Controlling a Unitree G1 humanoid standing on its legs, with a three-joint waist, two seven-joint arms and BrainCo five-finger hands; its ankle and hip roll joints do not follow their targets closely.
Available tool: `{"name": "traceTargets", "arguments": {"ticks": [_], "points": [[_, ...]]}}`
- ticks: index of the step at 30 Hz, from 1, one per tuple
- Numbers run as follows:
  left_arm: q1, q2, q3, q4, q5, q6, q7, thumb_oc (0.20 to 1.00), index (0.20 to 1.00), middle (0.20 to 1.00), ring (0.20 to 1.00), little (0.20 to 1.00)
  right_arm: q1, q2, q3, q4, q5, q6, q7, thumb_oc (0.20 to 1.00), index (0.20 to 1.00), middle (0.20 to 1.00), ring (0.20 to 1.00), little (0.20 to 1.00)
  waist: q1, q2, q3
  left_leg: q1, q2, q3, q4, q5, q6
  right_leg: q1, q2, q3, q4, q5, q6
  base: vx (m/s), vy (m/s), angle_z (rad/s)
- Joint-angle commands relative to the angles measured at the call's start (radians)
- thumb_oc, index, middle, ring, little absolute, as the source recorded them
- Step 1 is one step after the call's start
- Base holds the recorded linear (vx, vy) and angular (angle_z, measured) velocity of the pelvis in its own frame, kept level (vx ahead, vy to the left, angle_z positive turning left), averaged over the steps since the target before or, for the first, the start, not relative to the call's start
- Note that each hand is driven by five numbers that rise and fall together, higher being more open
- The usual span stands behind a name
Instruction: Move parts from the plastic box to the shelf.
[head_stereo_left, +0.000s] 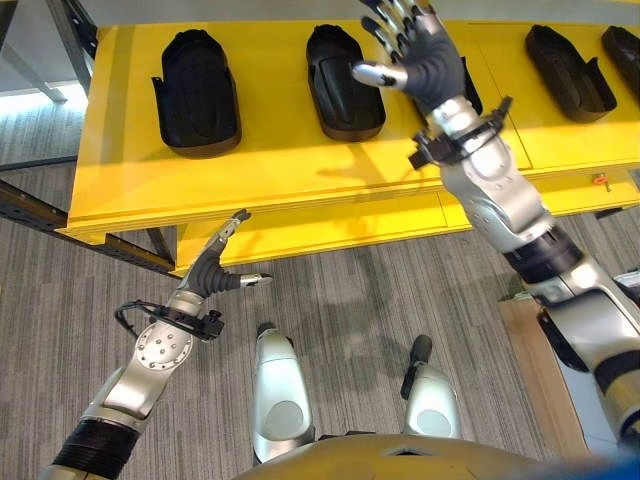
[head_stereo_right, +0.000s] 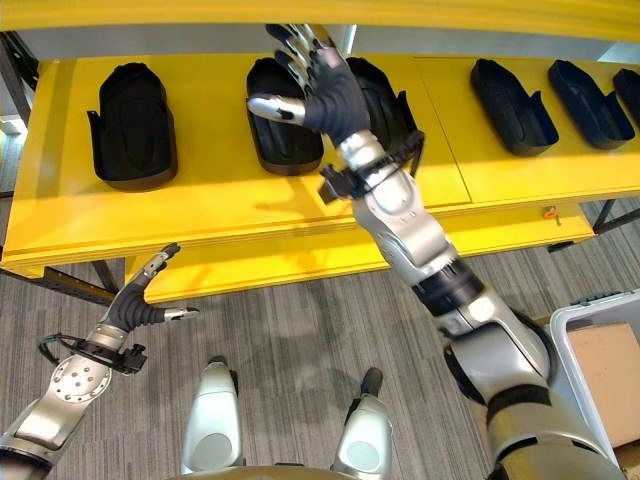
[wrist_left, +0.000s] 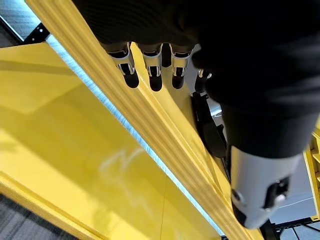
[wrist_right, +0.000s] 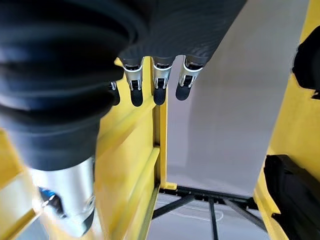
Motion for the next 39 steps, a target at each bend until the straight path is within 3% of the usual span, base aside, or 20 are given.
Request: {"name": "traceTargets", "arguments": {"ticks": [1,7,15,39], "points": [[0.023,0.046,-0.019,-0.102,-0.048,-0.056,0.004,1.000,1.000,1.000,1.000,1.000,-0.030,0.002,-0.050,-0.007,-0.006,-0.044,-0.044,1.000,1.000,1.000,1.000,1.000,0.018,-0.008,0.000,0.004,-0.058,0.049,-0.109,0.104,0.091,-0.062,-0.003,0.016,0.237,-0.134,-0.052,-0.01,0.009,0.14],[0.030,0.086,-0.021,-0.133,-0.097,-0.057,0.021,1.000,1.000,1.000,1.000,1.000,-0.215,0.072,-0.014,0.305,0.024,-0.016,-0.089,1.000,1.000,1.000,1.000,1.000,0.060,-0.011,0.029,-0.030,-0.074,0.029,-0.096,0.103,0.100,-0.071,-0.007,0.001,0.244,-0.132,-0.056,-0.02,0.009,0.10],[0.028,0.100,-0.022,-0.145,-0.119,-0.060,0.037,1.000,1.000,1.000,1.000,1.000,-0.315,0.084,-0.002,0.500,0.011,-0.001,-0.114,1.000,1.000,1.000,1.000,1.000,0.079,-0.002,0.052,-0.057,-0.089,0.016,-0.081,0.099,0.109,-0.091,-0.007,-0.003,0.259,-0.134,-0.060,0.00,0.006,0.02],[0.000,0.116,-0.070,-0.135,-0.100,-0.068,0.097,1.000,1.000,1.000,1.000,1.000,-0.460,0.069,0.021,0.808,-0.090,0.010,-0.194,1.000,1.000,1.000,1.000,1.000,0.090,0.026,0.099,-0.144,-0.111,-0.015,-0.021,0.062,0.118,-0.171,-0.002,0.007,0.331,-0.173,-0.059,0.01,0.009,0.03]]}}
